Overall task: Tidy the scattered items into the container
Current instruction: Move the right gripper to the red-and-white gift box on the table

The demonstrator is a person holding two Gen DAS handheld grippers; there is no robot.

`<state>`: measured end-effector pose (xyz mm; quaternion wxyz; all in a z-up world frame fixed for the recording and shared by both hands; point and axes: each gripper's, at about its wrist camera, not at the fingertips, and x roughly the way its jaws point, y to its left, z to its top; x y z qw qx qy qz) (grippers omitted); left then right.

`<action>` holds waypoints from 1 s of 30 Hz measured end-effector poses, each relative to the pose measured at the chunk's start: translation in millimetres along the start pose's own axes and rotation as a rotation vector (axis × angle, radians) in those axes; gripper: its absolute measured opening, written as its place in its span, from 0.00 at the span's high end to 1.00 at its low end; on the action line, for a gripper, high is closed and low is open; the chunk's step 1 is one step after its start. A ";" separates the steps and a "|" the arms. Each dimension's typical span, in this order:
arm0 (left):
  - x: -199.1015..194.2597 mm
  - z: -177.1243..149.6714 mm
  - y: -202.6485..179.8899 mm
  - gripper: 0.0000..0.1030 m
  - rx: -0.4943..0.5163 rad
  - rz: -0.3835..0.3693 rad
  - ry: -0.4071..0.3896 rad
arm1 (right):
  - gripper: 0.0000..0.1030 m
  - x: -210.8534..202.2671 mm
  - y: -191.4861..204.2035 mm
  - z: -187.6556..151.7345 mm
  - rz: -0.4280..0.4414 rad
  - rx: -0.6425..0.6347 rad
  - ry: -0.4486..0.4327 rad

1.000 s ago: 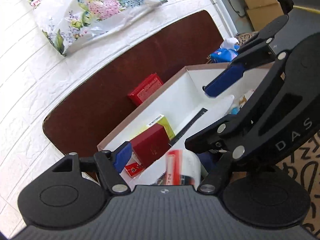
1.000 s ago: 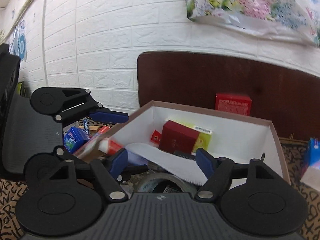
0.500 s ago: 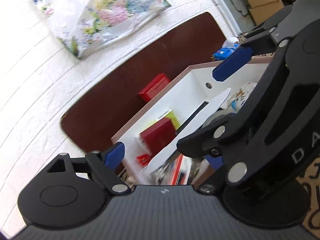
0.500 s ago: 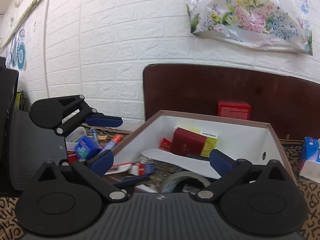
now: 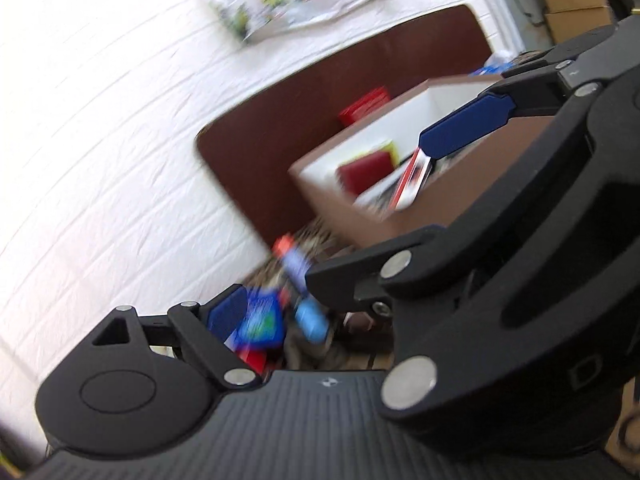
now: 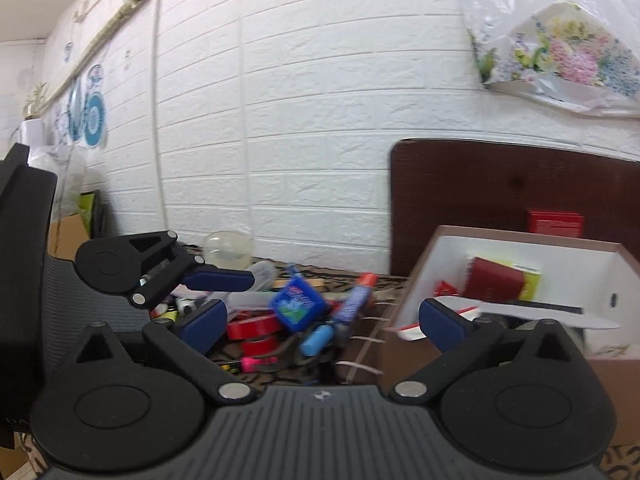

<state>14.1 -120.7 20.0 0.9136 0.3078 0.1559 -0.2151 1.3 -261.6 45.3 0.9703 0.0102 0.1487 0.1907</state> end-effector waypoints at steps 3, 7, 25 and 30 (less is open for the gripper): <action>-6.8 -26.6 7.6 0.12 -0.030 0.013 0.047 | 0.00 9.5 25.2 -8.7 0.043 -0.019 0.030; -16.9 -58.3 21.8 0.12 -0.086 0.045 0.102 | 0.00 22.5 56.8 -20.7 0.122 -0.021 0.060; -55.3 -153.3 81.7 0.11 -0.246 0.276 0.288 | 0.00 90.2 184.3 -28.8 0.395 -0.177 0.161; -47.8 -163.5 100.9 0.10 -0.309 0.318 0.332 | 0.00 115.3 201.8 -20.7 0.406 -0.274 0.163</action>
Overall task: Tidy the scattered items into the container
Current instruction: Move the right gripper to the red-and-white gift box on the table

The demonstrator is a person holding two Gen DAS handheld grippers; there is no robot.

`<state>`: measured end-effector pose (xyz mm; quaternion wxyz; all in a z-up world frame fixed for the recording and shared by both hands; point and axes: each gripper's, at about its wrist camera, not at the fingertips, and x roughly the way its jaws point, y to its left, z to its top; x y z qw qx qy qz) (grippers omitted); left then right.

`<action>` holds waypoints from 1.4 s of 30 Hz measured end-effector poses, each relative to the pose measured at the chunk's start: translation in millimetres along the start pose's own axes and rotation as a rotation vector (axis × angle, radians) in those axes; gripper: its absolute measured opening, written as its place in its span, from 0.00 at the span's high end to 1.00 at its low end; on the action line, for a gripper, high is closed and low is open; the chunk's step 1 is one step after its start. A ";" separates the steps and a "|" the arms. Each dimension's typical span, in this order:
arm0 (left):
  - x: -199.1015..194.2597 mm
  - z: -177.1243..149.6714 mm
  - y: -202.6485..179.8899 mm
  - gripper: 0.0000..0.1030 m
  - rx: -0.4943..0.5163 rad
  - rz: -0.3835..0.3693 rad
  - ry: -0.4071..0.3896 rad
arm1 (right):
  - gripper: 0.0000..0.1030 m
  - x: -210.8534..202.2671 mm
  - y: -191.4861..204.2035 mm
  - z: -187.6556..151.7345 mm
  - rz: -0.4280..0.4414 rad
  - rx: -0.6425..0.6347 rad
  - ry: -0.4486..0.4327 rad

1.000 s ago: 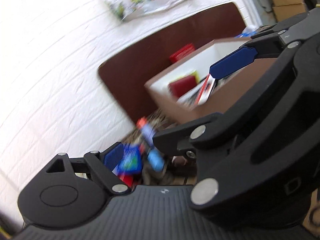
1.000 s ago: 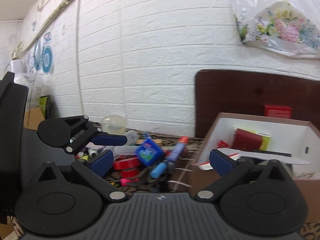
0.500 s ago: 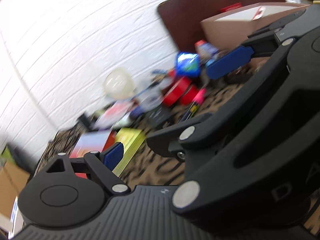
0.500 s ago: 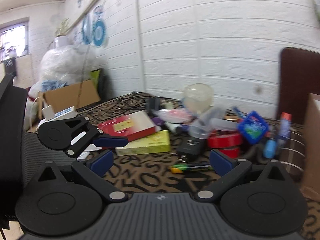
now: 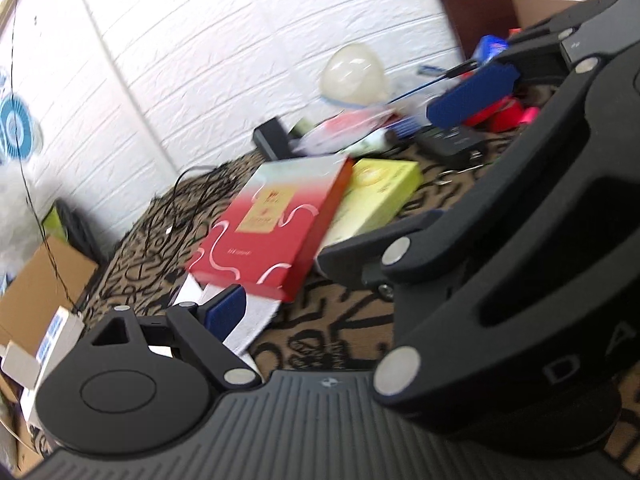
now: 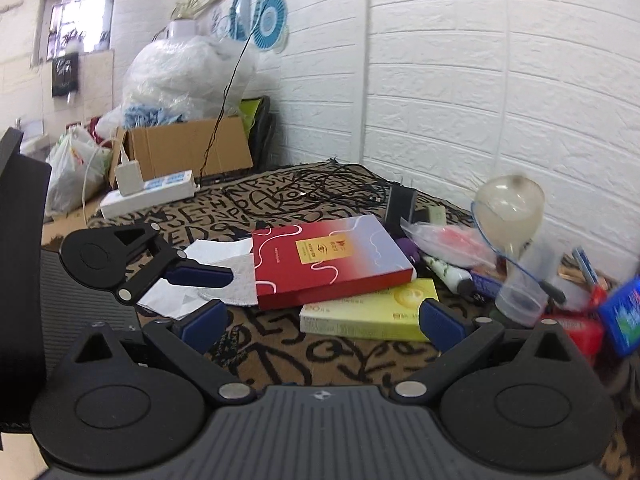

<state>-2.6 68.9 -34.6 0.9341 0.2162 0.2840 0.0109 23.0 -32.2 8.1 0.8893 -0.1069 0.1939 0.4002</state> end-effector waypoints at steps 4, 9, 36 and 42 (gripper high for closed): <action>7.0 1.3 6.2 0.07 -0.025 0.011 0.019 | 0.00 18.6 -4.3 8.2 0.017 -0.067 0.014; 11.2 3.1 9.6 0.05 0.007 0.062 0.006 | 0.00 38.5 -15.5 16.5 0.020 -0.157 0.031; 54.7 -10.7 81.3 0.00 0.026 -0.090 0.052 | 0.00 94.6 -60.4 45.8 0.661 -0.298 0.229; 45.4 -17.3 83.5 0.00 0.080 -0.051 0.060 | 0.00 85.1 -44.2 42.9 0.535 -0.390 0.187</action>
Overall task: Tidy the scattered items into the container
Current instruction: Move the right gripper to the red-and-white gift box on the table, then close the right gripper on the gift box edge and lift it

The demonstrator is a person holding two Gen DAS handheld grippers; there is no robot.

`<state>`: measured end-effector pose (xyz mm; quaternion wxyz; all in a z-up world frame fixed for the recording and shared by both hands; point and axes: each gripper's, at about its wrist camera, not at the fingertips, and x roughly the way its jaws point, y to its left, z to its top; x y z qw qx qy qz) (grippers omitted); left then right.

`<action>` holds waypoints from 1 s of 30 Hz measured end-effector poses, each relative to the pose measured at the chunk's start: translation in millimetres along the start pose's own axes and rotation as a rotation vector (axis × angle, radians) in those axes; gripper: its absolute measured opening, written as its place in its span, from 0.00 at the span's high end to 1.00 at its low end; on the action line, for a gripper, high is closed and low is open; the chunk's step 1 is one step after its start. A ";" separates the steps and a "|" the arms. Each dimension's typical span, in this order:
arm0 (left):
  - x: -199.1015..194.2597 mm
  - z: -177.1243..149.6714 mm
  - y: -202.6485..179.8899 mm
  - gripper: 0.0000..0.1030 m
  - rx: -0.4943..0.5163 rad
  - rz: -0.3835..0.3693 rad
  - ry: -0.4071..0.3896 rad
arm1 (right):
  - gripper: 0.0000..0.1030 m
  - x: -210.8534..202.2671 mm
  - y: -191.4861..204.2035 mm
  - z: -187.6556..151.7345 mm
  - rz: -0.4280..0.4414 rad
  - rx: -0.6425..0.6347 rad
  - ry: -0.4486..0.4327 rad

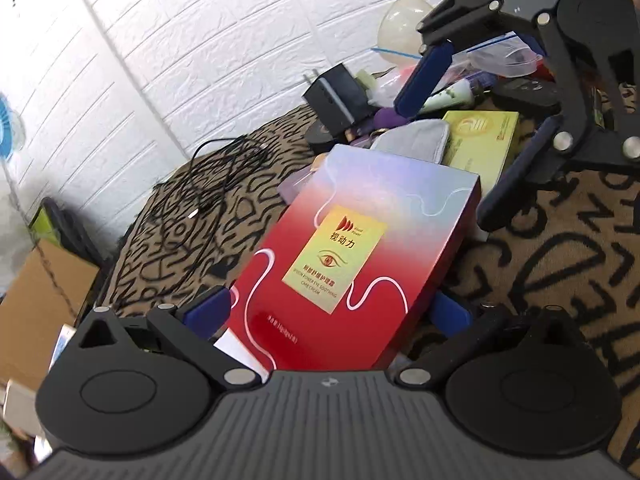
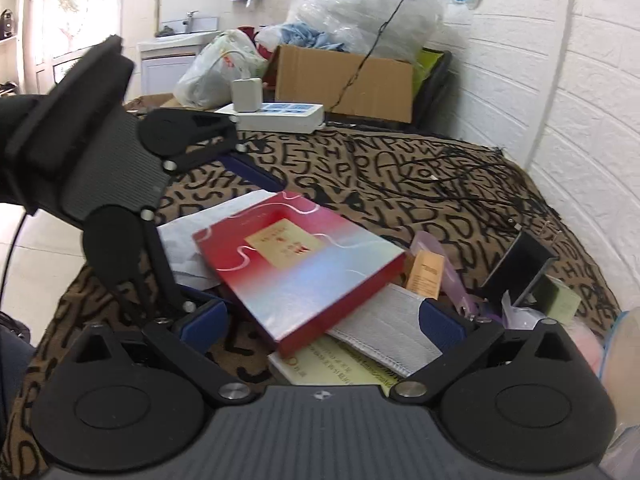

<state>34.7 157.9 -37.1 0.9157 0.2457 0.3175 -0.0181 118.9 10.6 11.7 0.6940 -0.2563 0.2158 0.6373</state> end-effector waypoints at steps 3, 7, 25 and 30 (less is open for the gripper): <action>-7.8 -3.1 7.7 0.00 -0.080 0.039 0.016 | 0.00 6.3 3.1 -1.4 0.004 0.026 0.010; -14.1 -17.9 17.0 0.00 -0.166 0.032 0.045 | 0.00 16.2 14.7 -3.3 0.012 0.002 0.014; 0.2 -34.1 33.5 0.16 -0.300 -0.193 -0.009 | 0.06 32.5 28.4 2.8 -0.058 0.126 -0.029; -6.6 -29.2 31.5 0.37 -0.278 -0.163 -0.003 | 0.17 22.8 21.2 -0.3 -0.085 0.185 -0.057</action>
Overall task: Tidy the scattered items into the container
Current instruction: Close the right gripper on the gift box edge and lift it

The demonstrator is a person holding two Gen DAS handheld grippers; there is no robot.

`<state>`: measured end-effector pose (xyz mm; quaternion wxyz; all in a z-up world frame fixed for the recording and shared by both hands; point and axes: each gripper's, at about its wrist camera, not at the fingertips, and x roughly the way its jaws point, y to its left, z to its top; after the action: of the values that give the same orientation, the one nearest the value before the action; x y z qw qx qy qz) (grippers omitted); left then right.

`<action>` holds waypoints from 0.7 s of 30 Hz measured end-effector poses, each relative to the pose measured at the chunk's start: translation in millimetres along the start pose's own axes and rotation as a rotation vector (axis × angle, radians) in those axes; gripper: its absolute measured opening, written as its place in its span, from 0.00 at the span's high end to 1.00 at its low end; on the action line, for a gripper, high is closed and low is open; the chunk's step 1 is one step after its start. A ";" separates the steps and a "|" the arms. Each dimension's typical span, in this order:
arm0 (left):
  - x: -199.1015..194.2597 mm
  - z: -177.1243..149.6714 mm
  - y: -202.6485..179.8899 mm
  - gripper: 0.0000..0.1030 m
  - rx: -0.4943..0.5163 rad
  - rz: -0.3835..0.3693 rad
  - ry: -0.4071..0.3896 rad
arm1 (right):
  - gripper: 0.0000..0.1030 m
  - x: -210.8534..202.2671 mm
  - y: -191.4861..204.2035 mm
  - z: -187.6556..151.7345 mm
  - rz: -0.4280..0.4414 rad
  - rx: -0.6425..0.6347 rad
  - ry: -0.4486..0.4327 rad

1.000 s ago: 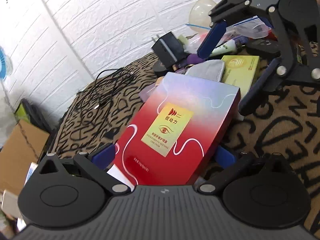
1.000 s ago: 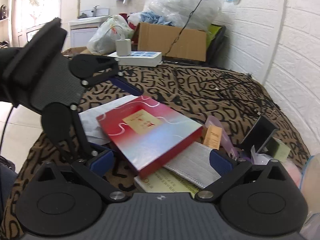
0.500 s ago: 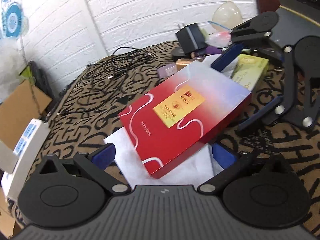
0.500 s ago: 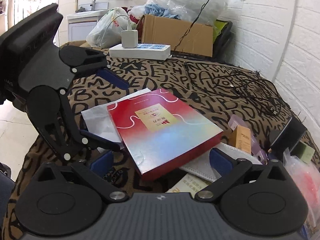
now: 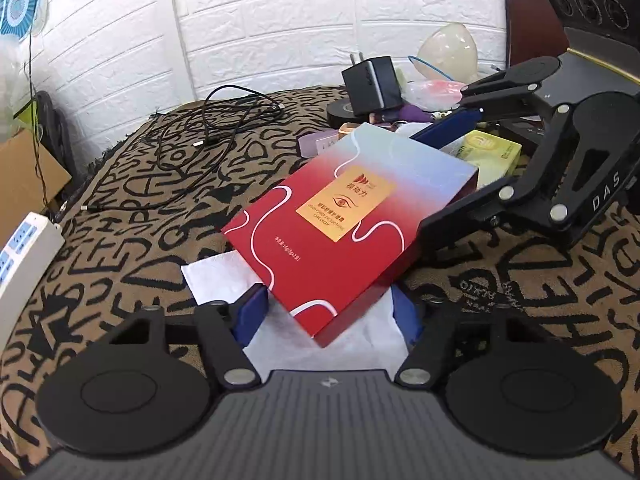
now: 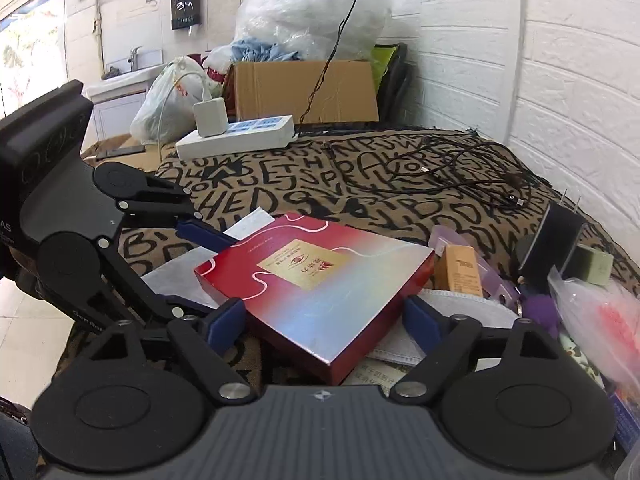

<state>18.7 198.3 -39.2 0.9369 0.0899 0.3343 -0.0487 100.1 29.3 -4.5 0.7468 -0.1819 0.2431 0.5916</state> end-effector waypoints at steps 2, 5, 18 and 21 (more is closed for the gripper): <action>-0.8 1.8 -3.5 0.39 0.018 0.013 0.001 | 0.17 -2.6 0.6 0.5 -0.005 -0.002 -0.002; -4.6 4.7 -4.0 0.42 0.024 0.019 -0.011 | 0.17 -9.4 0.5 2.3 -0.011 0.010 -0.024; -33.0 38.4 -26.8 0.43 0.118 0.019 -0.137 | 0.17 -70.7 1.7 16.2 -0.115 -0.006 -0.132; -37.8 49.9 -42.5 0.43 0.154 0.001 -0.179 | 0.17 -95.8 -0.2 12.7 -0.167 -0.001 -0.159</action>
<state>14.0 147.9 16.9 0.9533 0.1573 0.2445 -0.0815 84.7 -39.9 61.2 0.8104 -0.1543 0.1670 0.5399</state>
